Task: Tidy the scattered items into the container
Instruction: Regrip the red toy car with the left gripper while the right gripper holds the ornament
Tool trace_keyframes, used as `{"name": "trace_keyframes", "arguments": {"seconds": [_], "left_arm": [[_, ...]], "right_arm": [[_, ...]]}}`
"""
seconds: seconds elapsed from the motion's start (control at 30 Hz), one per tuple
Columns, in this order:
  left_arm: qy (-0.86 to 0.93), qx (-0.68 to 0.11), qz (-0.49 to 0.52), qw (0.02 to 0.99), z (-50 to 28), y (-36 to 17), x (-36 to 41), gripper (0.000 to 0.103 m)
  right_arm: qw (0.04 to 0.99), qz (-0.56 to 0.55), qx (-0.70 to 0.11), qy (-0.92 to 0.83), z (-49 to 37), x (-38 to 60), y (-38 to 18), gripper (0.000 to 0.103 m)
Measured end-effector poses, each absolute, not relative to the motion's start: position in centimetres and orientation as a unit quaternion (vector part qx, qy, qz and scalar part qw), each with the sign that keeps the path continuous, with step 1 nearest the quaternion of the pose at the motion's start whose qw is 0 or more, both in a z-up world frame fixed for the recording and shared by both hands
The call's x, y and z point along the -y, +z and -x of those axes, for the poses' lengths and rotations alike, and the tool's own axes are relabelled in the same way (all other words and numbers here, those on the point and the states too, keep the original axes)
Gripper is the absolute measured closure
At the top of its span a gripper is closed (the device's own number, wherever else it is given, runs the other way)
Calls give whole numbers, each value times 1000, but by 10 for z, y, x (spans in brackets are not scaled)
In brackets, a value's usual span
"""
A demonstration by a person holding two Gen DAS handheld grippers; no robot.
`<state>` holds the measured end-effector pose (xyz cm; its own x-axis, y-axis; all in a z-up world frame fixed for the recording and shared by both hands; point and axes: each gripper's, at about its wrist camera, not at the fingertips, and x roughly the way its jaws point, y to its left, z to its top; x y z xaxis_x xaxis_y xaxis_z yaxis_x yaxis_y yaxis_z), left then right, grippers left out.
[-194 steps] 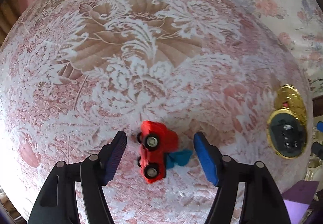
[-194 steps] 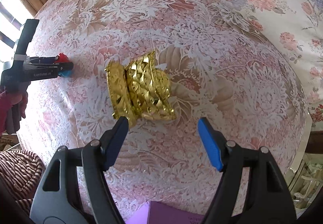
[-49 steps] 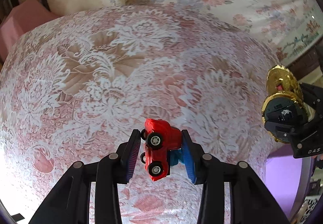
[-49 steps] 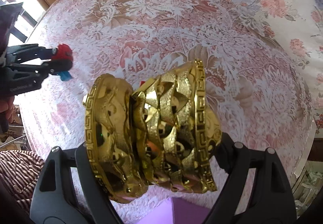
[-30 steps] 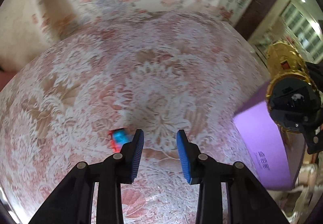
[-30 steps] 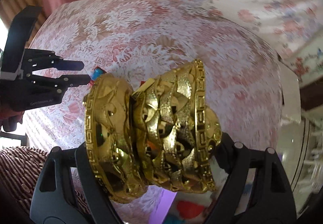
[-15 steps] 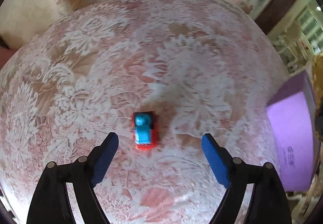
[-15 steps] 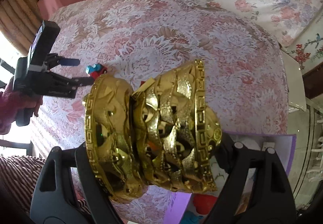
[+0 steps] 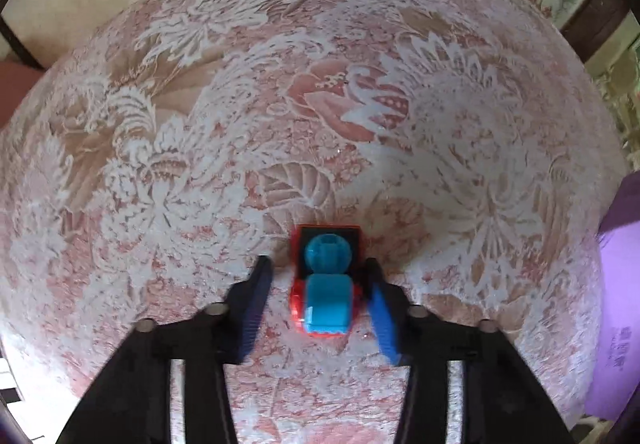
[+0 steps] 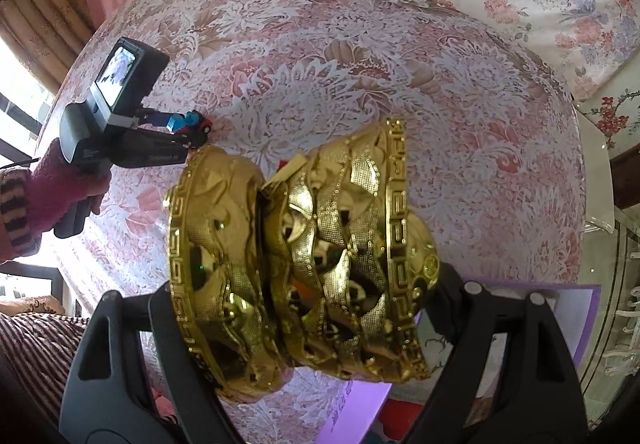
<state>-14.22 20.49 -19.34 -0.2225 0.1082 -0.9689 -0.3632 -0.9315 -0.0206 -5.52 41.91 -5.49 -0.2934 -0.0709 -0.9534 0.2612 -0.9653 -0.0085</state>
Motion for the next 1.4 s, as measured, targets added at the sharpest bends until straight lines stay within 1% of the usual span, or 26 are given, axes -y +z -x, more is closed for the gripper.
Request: {"name": "trace_keyframes", "arguments": {"seconds": [0.6, 0.83, 0.93, 1.1, 1.4], "left_arm": [[786, -84, 584, 185, 130, -165, -197, 67], [776, -84, 594, 197, 136, -164, -211, 66], [758, -78, 617, 197, 139, -176, -209, 66], [757, -80, 617, 198, 134, -186, -203, 65], [763, -68, 605, 217, 133, -175, -201, 67]], "right_arm": [[107, -574, -82, -808, 46, -415, -42, 19], [106, -574, -81, -808, 42, -415, -42, 19], [106, -576, -78, -807, 40, -415, -44, 19], [108, -578, -76, -805, 41, -416, -47, 19], [108, -578, -76, -805, 46, -418, -48, 19]]}}
